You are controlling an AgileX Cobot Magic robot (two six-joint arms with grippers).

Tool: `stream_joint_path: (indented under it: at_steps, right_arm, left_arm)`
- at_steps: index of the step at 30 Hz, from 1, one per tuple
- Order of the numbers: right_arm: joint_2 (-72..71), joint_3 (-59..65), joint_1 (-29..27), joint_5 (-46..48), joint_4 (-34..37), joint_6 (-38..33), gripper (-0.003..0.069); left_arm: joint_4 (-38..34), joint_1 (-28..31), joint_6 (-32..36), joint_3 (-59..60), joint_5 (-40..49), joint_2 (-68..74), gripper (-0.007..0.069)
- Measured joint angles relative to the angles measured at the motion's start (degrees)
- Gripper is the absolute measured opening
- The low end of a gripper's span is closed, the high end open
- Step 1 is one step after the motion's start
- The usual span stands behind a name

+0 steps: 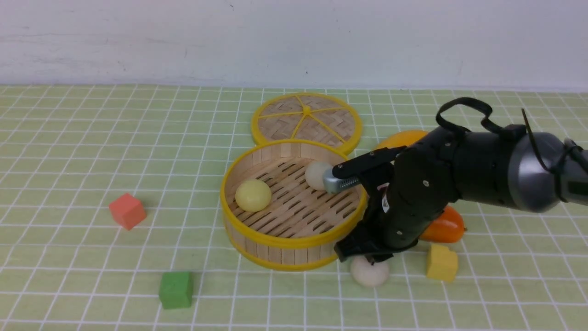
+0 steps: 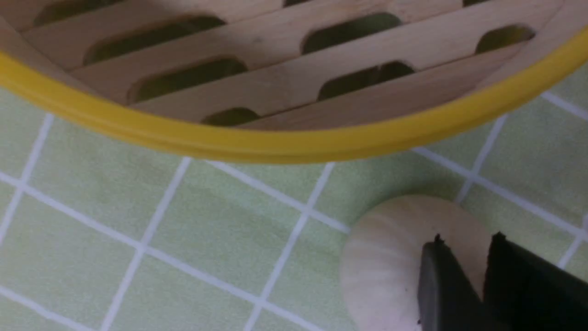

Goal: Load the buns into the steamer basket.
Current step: Use the right arm to grab a steamed stuffed bun, then use the right arm to put the steamed stuffed bun into the steamer

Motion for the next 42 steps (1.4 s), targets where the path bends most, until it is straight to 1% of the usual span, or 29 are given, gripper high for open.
stream_joint_path:
  at_steps: [6, 10, 13, 16, 22, 29, 32, 34, 35, 36, 38, 39, 40, 42]
  right_arm:
    - [0.0, 0.0, 0.0, 0.3, 1.5, 0.1, 0.0175]
    - [0.0, -0.5, 0.0, 2.7, 1.6, 1.2, 0.0209]
    - [0.0, -1.9, 0.0, 4.8, 2.0, 1.5, 0.0258]
    - [0.0, -2.3, 0.0, 4.8, 2.7, 1.5, 0.0273]
    - [0.0, -2.3, 0.0, 5.0, 4.1, 1.5, 0.0276]
    - [1.5, -2.3, 0.0, 5.0, 2.4, 1.5, 0.0273]
    - [2.4, -2.3, 0.0, 5.0, 2.1, 1.5, 0.0255]
    - [2.5, -2.3, 0.0, 5.1, 2.1, 1.5, 0.0209]
    - [2.5, -2.3, 0.0, 5.1, 2.1, 1.5, 0.0204]
    - [2.5, -2.4, 0.0, 5.3, 2.1, 1.5, 0.0152]
    - [2.4, -2.4, 0.0, 5.5, 2.0, 1.5, 0.0095]
    - [2.1, -2.4, 0.0, 5.9, 1.8, 1.5, 0.0051]
    - [1.8, -2.4, 0.0, 6.3, 1.6, 1.5, 0.0027]
    - [0.9, -2.5, 0.0, 7.3, 1.2, 1.4, 0.0007]
  left_arm:
    - [0.0, 0.0, 0.0, 0.0, 0.0, 0.0, 0.0217]
    - [0.0, 0.0, 0.0, 0.0, 0.0, 0.0, 0.0223]
    - [0.0, 0.0, 0.0, 0.0, 0.0, 0.0, 0.0228]
    - [0.0, 0.0, 0.0, 0.0, 0.0, 0.0, 0.0228]
    - [0.0, 0.0, 0.0, 0.0, 0.0, 0.0, 0.0232]
    - [0.0, 0.0, 0.0, 0.0, 0.0, 0.0, 0.0237]
    - [0.0, 0.0, 0.0, 0.0, 0.0, 0.0, 0.0237]
    - [0.0, 0.0, 0.0, 0.0, 0.0, 0.0, 0.0237]
    - [0.0, 0.0, 0.0, 0.0, 0.0, 0.0, 0.0237]
    - [0.0, 0.0, 0.0, 0.0, 0.0, 0.0, 0.0237]
    - [0.0, 0.0, 0.0, 0.0, 0.0, 0.0, 0.0237]
    - [0.0, 0.0, 0.0, 0.0, 0.0, 0.0, 0.0237]
    - [0.0, 0.0, 0.0, 0.0, 0.0, 0.0, 0.0237]
    - [0.0, 0.0, 0.0, 0.0, 0.0, 0.0, 0.0237]
